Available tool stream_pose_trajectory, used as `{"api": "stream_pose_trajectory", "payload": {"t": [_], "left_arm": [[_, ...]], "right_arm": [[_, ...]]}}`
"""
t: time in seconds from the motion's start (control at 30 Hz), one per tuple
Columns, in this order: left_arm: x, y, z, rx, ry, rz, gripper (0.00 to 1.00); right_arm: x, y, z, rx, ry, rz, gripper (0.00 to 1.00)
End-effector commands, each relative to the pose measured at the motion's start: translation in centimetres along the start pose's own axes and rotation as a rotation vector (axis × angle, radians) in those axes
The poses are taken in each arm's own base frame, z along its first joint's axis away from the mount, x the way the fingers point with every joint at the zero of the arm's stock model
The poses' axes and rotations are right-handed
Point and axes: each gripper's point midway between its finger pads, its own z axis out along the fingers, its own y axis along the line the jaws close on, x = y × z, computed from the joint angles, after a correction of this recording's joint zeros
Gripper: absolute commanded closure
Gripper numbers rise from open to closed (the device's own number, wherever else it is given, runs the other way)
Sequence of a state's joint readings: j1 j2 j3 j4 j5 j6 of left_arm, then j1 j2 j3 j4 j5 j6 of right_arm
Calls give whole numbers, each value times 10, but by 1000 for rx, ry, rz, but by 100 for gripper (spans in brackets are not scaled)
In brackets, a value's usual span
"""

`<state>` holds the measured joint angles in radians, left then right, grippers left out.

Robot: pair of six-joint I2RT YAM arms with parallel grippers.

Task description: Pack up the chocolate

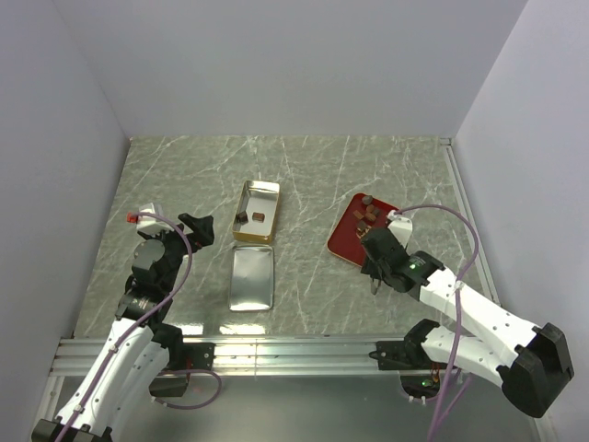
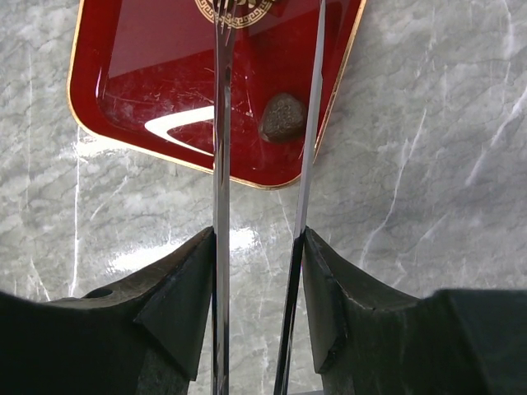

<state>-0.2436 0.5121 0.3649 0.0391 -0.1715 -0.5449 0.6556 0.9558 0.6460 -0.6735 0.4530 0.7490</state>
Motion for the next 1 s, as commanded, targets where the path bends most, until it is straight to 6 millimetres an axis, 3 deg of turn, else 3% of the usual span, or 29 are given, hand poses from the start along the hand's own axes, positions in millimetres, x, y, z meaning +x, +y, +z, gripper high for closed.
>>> {"api": "stream_pose_trajectory", "payload": {"t": [0.0,0.77,0.97], "left_arm": [[-7,-9,-1,36,-17,-12,1],[-7,-9,-1,38,-16,-12,0],[-7,-9,-1,37,-18,-14,1]], "right_arm": [[-8,3,1,-12,-23,6,49],[-13,12,13,-39,-5,-38,55],[-13,12,12,-44,-5,-38,62]]}}
